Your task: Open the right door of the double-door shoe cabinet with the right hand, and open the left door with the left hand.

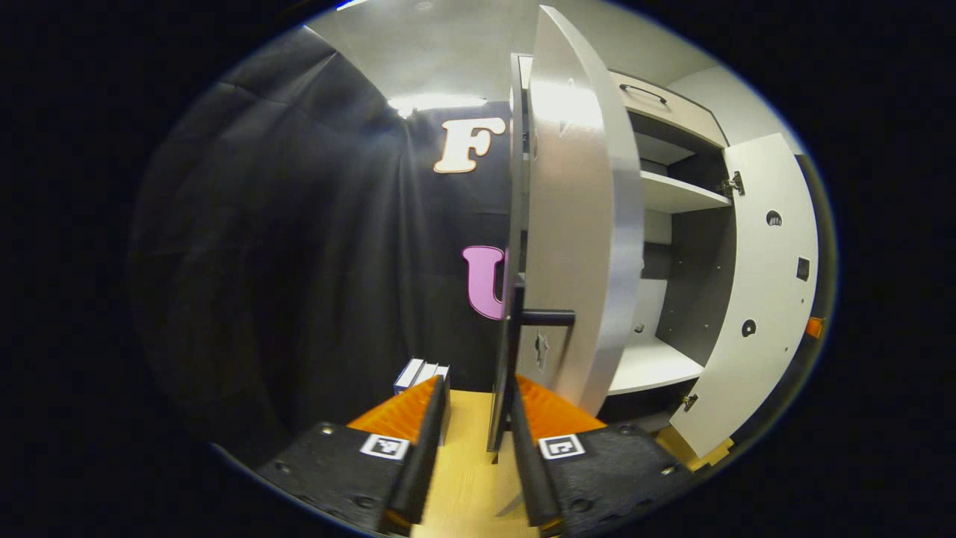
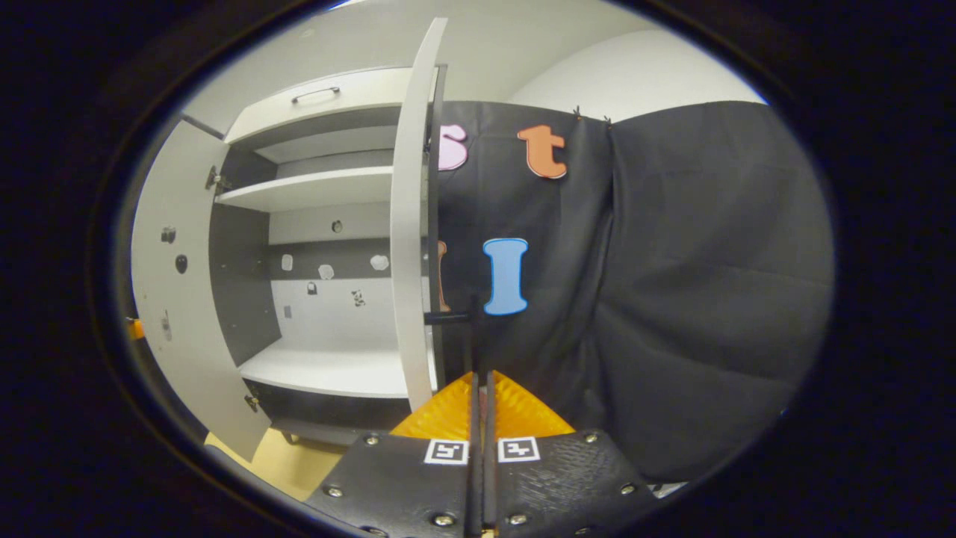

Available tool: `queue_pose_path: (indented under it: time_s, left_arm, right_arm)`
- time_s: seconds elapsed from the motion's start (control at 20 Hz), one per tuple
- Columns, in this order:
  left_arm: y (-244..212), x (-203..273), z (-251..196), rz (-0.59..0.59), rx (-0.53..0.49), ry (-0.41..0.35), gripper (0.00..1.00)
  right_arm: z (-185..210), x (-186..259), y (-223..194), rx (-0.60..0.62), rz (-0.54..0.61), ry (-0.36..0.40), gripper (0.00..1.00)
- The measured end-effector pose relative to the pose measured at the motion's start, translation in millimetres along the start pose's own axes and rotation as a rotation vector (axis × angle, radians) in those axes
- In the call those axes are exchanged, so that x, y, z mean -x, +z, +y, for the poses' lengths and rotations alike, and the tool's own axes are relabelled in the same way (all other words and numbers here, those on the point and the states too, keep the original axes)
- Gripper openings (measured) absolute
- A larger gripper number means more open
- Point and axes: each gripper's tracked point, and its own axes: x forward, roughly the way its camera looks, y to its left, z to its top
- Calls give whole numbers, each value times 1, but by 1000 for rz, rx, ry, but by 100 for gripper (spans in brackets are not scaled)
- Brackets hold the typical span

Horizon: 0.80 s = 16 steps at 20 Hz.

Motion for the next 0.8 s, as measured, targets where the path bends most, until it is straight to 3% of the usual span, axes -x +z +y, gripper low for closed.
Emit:
queue_pose_path:
  time_s: [0.1, 0.25, 0.3, 0.35, 0.4, 0.6, 0.65, 0.8]
  left_arm:
    - [1, 4, 7, 2, -8, 30, 68]
    - [1, 15, 18, 22, 3, 118, 70]
    - [6, 18, 16, 12, 6, 116, 70]
    - [11, 17, 13, -3, 16, 111, 67]
    - [16, 17, 8, -11, 22, 103, 73]
    - [24, 25, -4, -21, -23, 57, 73]
    - [27, 25, -6, -25, -44, 39, 67]
    - [37, 23, -23, -49, -51, -27, 67]
  right_arm:
    - [5, 5, 13, 16, -47, 22, 0]
    - [19, 8, 31, 57, -112, 58, 0]
    - [20, 11, 37, 68, -131, 71, 0]
    - [26, 14, 44, 73, -147, 89, 0]
    - [35, 16, 51, 74, -161, 109, 0]
    - [69, 20, 62, 22, -156, 164, 0]
    - [77, 17, 64, 5, -150, 171, 0]
    - [94, 13, 69, -21, -144, 183, 0]
